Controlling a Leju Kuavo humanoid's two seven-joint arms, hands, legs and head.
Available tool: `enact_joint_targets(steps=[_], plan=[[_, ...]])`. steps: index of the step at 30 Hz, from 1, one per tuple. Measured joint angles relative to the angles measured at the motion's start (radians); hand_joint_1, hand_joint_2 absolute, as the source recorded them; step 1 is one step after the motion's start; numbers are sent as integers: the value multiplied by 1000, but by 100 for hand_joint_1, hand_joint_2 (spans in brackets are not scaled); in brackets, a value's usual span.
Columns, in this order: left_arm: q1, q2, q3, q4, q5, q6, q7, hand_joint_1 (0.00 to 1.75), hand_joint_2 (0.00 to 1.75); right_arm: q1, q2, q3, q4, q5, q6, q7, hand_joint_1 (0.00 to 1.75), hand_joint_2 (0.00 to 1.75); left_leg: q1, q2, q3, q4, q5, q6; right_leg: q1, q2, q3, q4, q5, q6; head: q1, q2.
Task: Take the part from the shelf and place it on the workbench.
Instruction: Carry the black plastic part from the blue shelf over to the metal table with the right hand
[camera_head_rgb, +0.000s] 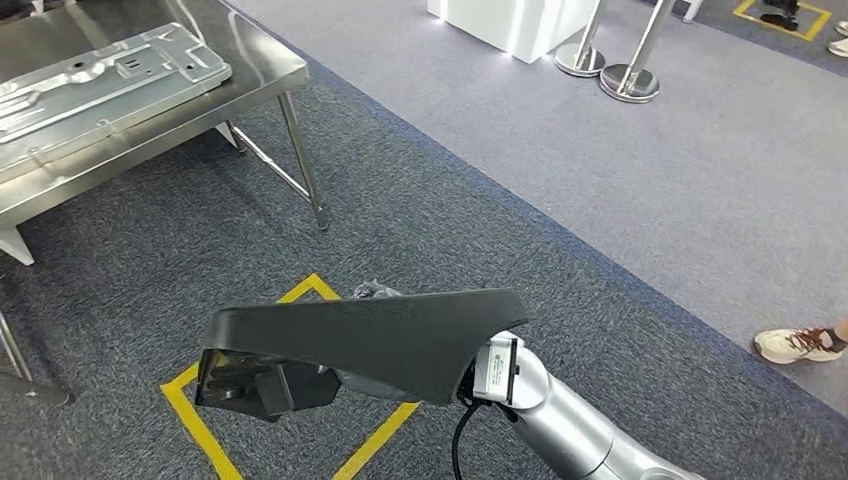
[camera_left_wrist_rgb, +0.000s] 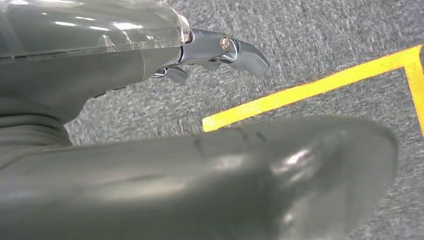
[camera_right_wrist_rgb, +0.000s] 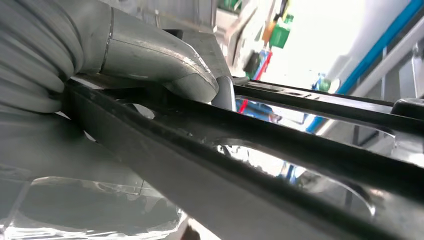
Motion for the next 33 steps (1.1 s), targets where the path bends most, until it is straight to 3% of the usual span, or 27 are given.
enact_joint_targets(steps=[1,2,4,6,8,9,10,11,13,15,16,17,18,20,22,23,25,26,28,29,31,32,33], plan=[[1,-1,0,0,0,-1,0,0,0,1,0,3,6,0,0,1,175,175,0,-14,0,0,1,0,0,3,-23,41,-7,0,0,0],[1,-1,0,0,0,-3,0,0,0,2,0,6,10,0,0,1,175,175,-1,-28,0,0,1,0,0,5,-27,44,7,-2,0,0],[2,-3,0,0,0,-5,2,0,0,2,2,12,16,2,0,2,175,175,-1,-56,1,1,3,-2,0,22,17,-60,79,-12,0,0],[0,-8,0,0,-1,-6,6,0,0,3,3,15,18,4,0,2,175,175,0,-81,-1,2,5,-8,-2,74,73,-189,135,-23,0,0],[0,-12,0,0,-2,-6,9,0,0,5,6,16,20,6,0,2,175,175,6,-102,-10,1,10,-21,0,101,91,-238,144,-27,0,0],[2,-13,0,0,-3,-6,12,0,0,5,8,17,21,6,1,3,175,175,9,-114,-13,-2,13,-30,1,92,92,-244,146,-28,0,0],[5,-14,0,1,-4,-6,14,0,0,5,11,17,21,7,1,3,175,175,10,-115,-16,-3,14,-35,0,79,95,-250,150,-32,0,0],[6,-15,0,1,-5,-6,16,0,0,5,15,17,22,7,1,3,175,175,8,-101,-20,3,9,-40,-2,67,99,-259,155,-37,0,0],[3,-17,0,1,-8,-5,19,0,0,5,21,18,24,7,1,4,175,175,4,-44,-52,75,-37,-45,-6,35,106,-275,162,-46,0,0],[-1,-17,-1,1,-10,-6,22,0,0,8,23,18,28,7,2,6,175,175,5,-3,-112,208,-104,-54,-3,2,106,-276,161,-50,0,0],[-1,-18,-1,1,-11,-6,24,0,0,11,23,18,32,7,3,7,175,175,7,4,-133,257,-121,-58,-2,-14,106,-276,160,-50,0,0],[0,-18,-1,1,-12,-8,25,0,0,13,23,19,35,7,3,8,175,175,9,8,-136,272,-120,-61,-2,-28,106,-275,159,-49,0,0],[2,-18,-1,1,-12,-9,25,0,0,14,23,19,38,7,4,9,175,175,11,14,-117,242,-99,-64,-2,-42,106,-273,157,-47,0,0],[2,-18,-1,1,-12,-10,26,0,0,14,25,19,40,7,4,10,175,175,9,50,-38,103,-43,-64,-1,-65,107,-266,150,-40,0,0],[1,-17,-1,1,-12,-10,26,0,0,14,27,20,41,7,4,11,175,175,3,80,15,4,-16,-53,5,-84,108,-259,143,-31,0,0],[1,-18,-1,1,-12,-11,26,0,0,14,27,20,42,7,4,11,175,175,0,83,20,-8,-17,-47,9,-92,108,-257,141,-27,0,0],[4,-18,-1,1,-12,-11,26,0,0,14,28,21,45,8,4,13,175,175,0,61,15,-7,-13,-36,11,-107,110,-256,139,-19,0,0],[5,-18,-1,1,-13,-12,26,0,0,14,29,22,46,10,4,14,175,175,2,51,14,-9,-10,-31,8,-101,109,-251,133,-14,0,0],[4,-18,-1,1,-13,-13,26,0,0,14,32,22,47,21,4,14,175,175,6,31,15,-13,-5,-20,1,-57,85,-193,92,-4,0,0],[2,-18,-1,1,-12,-14,26,0,0,14,33,22,48,28,4,13,175,175,7,21,14,-13,-3,-16,-1,-28,58,-131,59,-2,0,0],[-1,-19,-1,1,-5,-16,24,0,0,18,33,23,49,40,6,13,175,175,6,-3,12,-13,-1,-12,-1,0,-10,8,4,-2,0,0],[-1,-20,-1,1,0,-18,22,0,0,20,33,25,49,44,9,13,175,175,5,-16,11,-12,0,-12,-1,4,-30,43,1,-3,0,0],[-1,-21,-1,1,4,-21,19,0,0,21,34,27,49,47,12,13,175,175,5,-30,11,-11,0,-12,0,6,-30,38,18,-6,0,0]])
